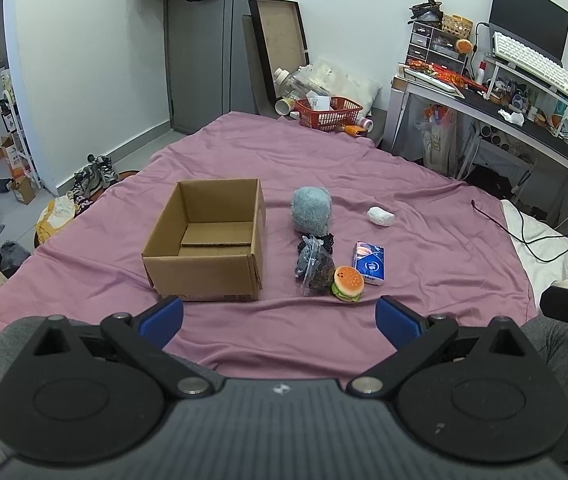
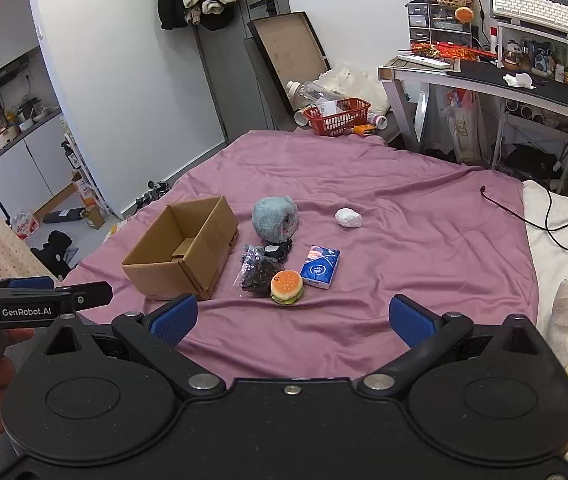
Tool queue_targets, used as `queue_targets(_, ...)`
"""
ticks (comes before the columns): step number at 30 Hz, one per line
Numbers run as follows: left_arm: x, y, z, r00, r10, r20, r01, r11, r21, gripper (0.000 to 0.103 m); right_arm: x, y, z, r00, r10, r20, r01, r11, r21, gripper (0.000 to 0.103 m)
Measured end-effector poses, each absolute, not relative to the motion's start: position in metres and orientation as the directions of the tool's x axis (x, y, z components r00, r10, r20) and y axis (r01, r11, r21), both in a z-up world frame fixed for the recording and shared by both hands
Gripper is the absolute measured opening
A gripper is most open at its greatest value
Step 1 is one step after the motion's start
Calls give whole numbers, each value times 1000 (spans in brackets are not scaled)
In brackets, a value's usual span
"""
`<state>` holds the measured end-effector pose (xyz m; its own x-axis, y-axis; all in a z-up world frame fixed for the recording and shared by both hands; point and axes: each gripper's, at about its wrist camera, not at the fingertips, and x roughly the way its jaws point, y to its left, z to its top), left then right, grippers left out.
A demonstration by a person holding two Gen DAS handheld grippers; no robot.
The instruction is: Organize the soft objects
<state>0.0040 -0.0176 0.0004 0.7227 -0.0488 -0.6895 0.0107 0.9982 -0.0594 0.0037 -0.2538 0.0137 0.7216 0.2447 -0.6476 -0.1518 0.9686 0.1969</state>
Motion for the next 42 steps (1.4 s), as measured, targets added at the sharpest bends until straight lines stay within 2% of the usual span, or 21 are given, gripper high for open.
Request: queue_targets(42,13,-28,1,736,-60,-674,-2,996,-90,102,27,-261,1,703,264,-660,-175,964,198,103)
